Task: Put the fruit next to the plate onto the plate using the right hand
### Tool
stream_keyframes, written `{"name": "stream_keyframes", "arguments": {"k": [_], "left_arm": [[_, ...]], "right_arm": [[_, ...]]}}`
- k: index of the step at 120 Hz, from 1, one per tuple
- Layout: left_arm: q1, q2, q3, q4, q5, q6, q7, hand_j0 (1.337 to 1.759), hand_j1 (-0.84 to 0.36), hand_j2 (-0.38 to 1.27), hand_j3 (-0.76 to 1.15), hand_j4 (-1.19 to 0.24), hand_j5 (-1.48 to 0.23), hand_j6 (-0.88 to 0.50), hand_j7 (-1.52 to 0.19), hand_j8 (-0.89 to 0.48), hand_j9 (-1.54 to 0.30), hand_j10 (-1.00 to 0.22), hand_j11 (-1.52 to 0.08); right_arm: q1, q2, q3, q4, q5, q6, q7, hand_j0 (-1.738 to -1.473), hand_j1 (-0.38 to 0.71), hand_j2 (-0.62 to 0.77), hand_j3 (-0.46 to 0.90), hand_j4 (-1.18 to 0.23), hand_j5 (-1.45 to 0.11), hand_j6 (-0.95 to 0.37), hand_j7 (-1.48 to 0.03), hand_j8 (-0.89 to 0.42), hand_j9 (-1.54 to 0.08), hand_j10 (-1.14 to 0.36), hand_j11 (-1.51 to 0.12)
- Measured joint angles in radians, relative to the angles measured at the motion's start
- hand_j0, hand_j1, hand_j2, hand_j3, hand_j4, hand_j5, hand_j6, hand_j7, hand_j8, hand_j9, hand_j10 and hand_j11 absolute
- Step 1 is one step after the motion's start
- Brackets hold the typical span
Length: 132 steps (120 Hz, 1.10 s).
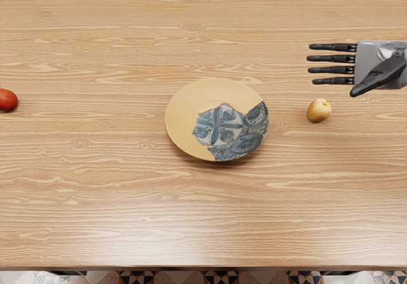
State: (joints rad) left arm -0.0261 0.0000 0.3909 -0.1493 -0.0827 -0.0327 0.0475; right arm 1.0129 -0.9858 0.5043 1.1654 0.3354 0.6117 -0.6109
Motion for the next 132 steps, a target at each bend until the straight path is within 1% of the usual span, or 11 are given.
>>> {"name": "stream_keyframes", "arguments": {"k": [42, 56, 64, 77, 83, 89, 102, 114, 122, 132], "left_arm": [[0.000, 0.000, 0.000, 0.000, 0.000, 0.000, 0.000, 1.658, 0.07, 0.05, 0.00, -0.23, -0.30, -0.23, -0.30, -0.23, -0.30, -0.23, -0.30], [0.000, 0.000, 0.000, 0.000, 0.000, 0.000, 0.000, 1.658, 0.07, 0.05, 0.00, -0.23, -0.30, -0.23, -0.30, -0.23, -0.30, -0.23, -0.30], [0.000, 0.000, 0.000, 0.000, 0.000, 0.000, 0.000, 1.658, 0.07, 0.05, 0.00, -0.23, -0.30, -0.23, -0.30, -0.23, -0.30, -0.23, -0.30], [0.000, 0.000, 0.000, 0.000, 0.000, 0.000, 0.000, 1.658, 0.07, 0.05, 0.00, -0.23, -0.30, -0.23, -0.30, -0.23, -0.30, -0.23, -0.30], [0.000, 0.000, 0.000, 0.000, 0.000, 0.000, 0.000, 1.658, 0.07, 0.05, 0.00, -0.23, -0.30, -0.23, -0.30, -0.23, -0.30, -0.23, -0.30], [0.000, 0.000, 0.000, 0.000, 0.000, 0.000, 0.000, 1.658, 0.07, 0.05, 0.00, -0.23, -0.30, -0.23, -0.30, -0.23, -0.30, -0.23, -0.30], [0.000, 0.000, 0.000, 0.000, 0.000, 0.000, 0.000, 1.658, 0.07, 0.05, 0.00, -0.23, -0.30, -0.23, -0.30, -0.23, -0.30, -0.23, -0.30], [0.000, 0.000, 0.000, 0.000, 0.000, 0.000, 0.000, 1.658, 0.07, 0.05, 0.00, -0.23, -0.30, -0.23, -0.30, -0.23, -0.30, -0.23, -0.30], [0.001, 0.000, 0.000, 0.000, 0.000, 0.000, 0.000, 1.658, 0.07, 0.05, 0.00, -0.23, -0.30, -0.23, -0.30, -0.23, -0.30, -0.23, -0.30], [0.002, 0.000, 0.000, 0.000, 0.000, 0.000, 0.000, 1.658, 0.07, 0.05, 0.00, -0.23, -0.30, -0.23, -0.30, -0.23, -0.30, -0.23, -0.30]], "right_arm": [[0.002, -0.008, 0.003, 0.026, -0.001, 0.000, 0.000, -1.658, -0.31, -0.01, 0.00, -0.03, -0.04, -0.02, -0.04, -0.03, -0.04, -0.03, -0.04], [0.027, -0.001, 0.001, 0.035, -0.014, 0.000, 0.000, -1.658, -0.31, -0.01, 0.00, -0.03, -0.04, -0.02, -0.04, -0.03, -0.04, -0.03, -0.04], [0.056, 0.001, -0.002, 0.072, -0.077, 0.000, 0.000, -1.658, -0.31, -0.01, 0.00, -0.03, -0.04, -0.02, -0.04, -0.03, -0.04, -0.03, -0.04], [0.110, 0.005, -0.006, 0.157, -0.223, 0.000, 0.000, -1.658, -0.31, -0.01, 0.00, -0.03, -0.04, -0.03, -0.04, -0.03, -0.04, -0.03, -0.04], [0.129, 0.026, -0.017, 0.180, -0.286, 0.000, 0.000, -1.658, -0.31, -0.01, 0.00, -0.03, -0.04, -0.03, -0.04, -0.03, -0.04, -0.03, -0.04], [0.168, 0.060, -0.054, 0.190, -0.341, 0.000, 0.000, -1.658, -0.31, -0.01, 0.00, -0.03, -0.04, -0.03, -0.04, -0.03, -0.04, -0.03, -0.04], [0.324, 0.154, -0.243, 0.205, -0.400, -0.035, 0.000, -1.658, -0.31, -0.01, 0.00, -0.03, -0.04, -0.03, -0.04, -0.03, -0.04, -0.03, -0.04], [0.428, 0.231, -0.382, 0.216, -0.438, -0.168, 0.000, -1.658, -0.31, -0.01, 0.00, -0.03, -0.04, -0.03, -0.04, -0.03, -0.04, -0.03, -0.04], [0.477, 0.254, -0.435, 0.234, -0.480, -0.277, 0.000, -1.658, -0.31, -0.01, 0.00, -0.03, -0.04, -0.03, -0.04, -0.03, -0.04, -0.03, -0.04], [0.521, 0.269, -0.496, 0.251, -0.526, -0.394, 0.000, -1.658, -0.31, -0.01, 0.00, -0.03, -0.04, -0.03, -0.04, -0.03, -0.04, -0.03, -0.04]]}}
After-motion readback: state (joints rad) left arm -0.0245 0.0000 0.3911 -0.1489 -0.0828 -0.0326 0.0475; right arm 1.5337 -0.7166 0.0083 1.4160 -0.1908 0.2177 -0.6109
